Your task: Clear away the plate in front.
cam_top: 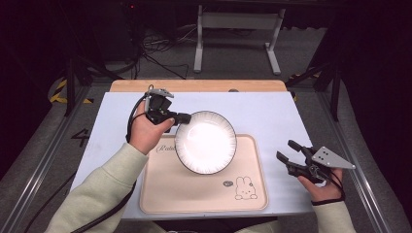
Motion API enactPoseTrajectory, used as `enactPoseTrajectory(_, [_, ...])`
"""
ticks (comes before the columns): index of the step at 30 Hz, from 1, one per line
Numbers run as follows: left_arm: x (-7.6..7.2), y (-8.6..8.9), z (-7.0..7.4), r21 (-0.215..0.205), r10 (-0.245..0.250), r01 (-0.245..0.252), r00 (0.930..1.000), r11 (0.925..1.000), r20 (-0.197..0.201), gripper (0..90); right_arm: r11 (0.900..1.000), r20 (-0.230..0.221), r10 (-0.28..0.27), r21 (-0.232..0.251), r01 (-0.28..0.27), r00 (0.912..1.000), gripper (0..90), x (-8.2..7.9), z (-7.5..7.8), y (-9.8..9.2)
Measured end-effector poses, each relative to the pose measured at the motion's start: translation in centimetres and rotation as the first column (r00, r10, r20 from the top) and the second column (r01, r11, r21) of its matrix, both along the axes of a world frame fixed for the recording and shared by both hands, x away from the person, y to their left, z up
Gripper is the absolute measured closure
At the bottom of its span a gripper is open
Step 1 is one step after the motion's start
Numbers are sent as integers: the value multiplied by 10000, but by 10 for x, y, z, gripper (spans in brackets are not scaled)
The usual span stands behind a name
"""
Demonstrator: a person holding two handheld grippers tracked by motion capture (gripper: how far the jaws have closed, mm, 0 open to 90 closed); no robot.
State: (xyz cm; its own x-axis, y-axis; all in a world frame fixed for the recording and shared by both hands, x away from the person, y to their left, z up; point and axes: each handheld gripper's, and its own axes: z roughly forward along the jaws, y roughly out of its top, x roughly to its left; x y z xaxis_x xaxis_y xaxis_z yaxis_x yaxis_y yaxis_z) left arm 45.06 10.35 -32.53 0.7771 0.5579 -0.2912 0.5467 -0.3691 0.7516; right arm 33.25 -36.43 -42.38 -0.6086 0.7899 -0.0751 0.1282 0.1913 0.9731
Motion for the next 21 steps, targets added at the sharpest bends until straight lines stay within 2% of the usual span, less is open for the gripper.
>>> enactPoseTrajectory(5, [-1, -2, -10, -102, -160, 158, 9996, 9998, -216, 844, 10000, -46, -20, -69, 20, 10000, 366, 0, -1, 0])
enactPoseTrajectory(21, [-5, -9, -37, 29, -575, 580, 9942, 9983, -907, 842, 10000, -61, -26, -91, 26, 10000, 370, 1, -2, 0])
